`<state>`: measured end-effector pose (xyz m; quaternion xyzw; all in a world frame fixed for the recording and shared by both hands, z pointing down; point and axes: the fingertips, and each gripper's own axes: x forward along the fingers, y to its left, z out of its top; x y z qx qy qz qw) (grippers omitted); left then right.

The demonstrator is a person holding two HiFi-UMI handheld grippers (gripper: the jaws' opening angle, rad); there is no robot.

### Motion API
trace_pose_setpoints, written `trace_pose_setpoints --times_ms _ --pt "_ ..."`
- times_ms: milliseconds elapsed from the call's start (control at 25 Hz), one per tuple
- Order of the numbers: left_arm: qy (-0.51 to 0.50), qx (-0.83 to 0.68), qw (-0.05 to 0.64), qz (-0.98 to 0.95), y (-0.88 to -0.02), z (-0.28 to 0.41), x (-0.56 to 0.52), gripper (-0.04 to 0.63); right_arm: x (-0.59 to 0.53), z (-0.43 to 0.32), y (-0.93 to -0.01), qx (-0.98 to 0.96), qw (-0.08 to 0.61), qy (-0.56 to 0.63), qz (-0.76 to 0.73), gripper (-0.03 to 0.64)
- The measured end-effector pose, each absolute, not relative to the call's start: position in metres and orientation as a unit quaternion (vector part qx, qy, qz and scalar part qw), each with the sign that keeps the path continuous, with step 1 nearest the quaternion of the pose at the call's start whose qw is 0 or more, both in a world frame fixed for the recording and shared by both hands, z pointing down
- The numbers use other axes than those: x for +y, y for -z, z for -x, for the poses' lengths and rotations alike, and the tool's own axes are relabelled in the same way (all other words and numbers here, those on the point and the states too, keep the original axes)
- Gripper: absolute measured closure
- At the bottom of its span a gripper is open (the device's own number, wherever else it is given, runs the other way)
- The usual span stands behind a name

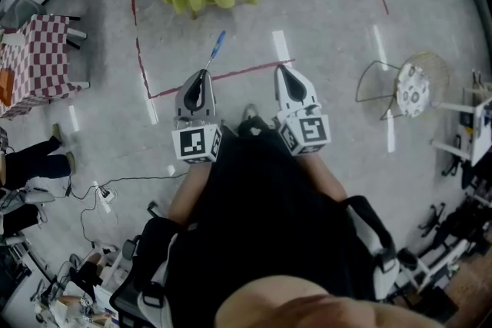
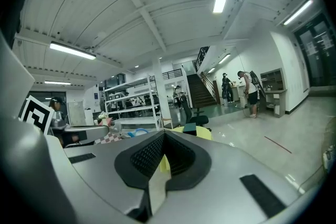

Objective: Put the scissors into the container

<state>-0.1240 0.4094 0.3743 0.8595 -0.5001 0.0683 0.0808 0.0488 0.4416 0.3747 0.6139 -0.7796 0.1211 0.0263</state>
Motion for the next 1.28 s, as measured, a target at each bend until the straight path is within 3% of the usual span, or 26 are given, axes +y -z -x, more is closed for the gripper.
trace_pose_setpoints --times_ms 640,1280 --pt "-0.080 -0.512 0.089 -0.851 -0.390 0.100 0.365 0.594 0.388 -0.067 -0.388 -0.799 0.034 -0.125 -0.587 0.620" --pt "-0.094 -0.475 0.119 -0.867 -0.417 0.093 0.184 0.594 0.226 -0.066 -0.402 -0.775 0.062 -0.138 -0.614 0.620"
